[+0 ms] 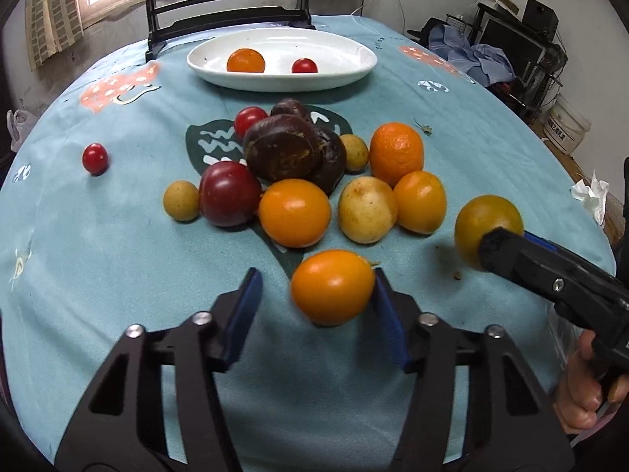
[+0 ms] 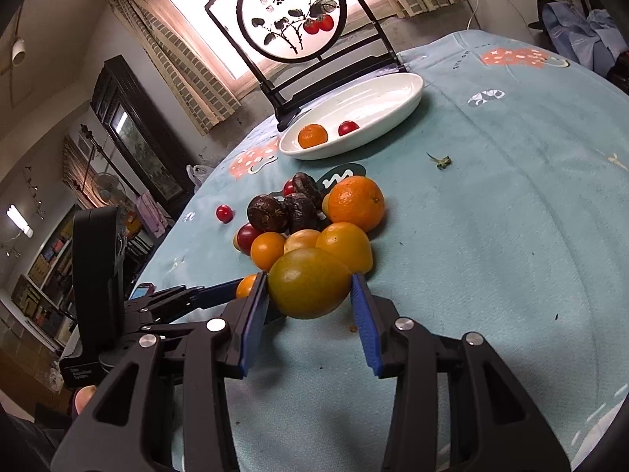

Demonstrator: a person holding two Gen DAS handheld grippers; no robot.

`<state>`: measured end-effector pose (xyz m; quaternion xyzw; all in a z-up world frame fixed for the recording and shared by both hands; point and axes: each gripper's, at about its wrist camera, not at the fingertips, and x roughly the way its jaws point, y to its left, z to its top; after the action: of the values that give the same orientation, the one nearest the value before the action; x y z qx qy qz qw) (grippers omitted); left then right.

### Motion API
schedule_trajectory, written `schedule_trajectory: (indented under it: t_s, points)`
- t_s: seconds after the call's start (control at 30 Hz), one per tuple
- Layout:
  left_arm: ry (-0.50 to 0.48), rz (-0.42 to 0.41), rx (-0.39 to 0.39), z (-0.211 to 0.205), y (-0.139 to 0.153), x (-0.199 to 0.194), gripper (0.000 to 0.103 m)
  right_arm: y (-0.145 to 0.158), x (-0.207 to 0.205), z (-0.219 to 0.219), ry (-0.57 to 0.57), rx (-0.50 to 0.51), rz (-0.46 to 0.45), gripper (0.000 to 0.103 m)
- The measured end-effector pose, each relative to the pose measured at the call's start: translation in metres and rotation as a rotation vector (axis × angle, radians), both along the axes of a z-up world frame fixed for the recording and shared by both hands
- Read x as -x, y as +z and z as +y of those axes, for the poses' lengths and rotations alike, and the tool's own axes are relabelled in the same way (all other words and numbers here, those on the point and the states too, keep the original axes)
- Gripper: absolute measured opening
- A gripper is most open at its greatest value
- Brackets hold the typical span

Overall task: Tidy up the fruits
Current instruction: 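Grasp the yellow-green plum with the right gripper while the left gripper grasps an orange, then carry both fruits to the white plate and release them there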

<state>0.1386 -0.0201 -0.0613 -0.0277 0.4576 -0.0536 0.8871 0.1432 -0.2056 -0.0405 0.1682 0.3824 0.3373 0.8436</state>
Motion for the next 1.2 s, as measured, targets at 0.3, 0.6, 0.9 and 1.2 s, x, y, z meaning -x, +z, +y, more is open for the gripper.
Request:
schedule_trajectory:
  t_s: [0.3,0.6,0.9,1.2]
  points:
    - [-0.029,-0.013,0.011,-0.002,0.001,0.002,0.039,0.0,-0.001,0.002,-0.001,0.021,0.0,0.043]
    - [0.009,-0.088,0.077,0.031,0.027,0.008,0.04,0.015,-0.007,0.015,0.035,0.108,-0.066,0.043]
    - [0.064,-0.192,0.025,0.06,0.079,-0.073,0.04,0.058,-0.117,0.031,-0.087,0.113,-0.144,0.043]
    - [0.132,-0.134,-0.036,0.083,0.075,-0.206,0.04,0.028,-0.225,0.061,-0.132,0.207,-0.052,0.043]
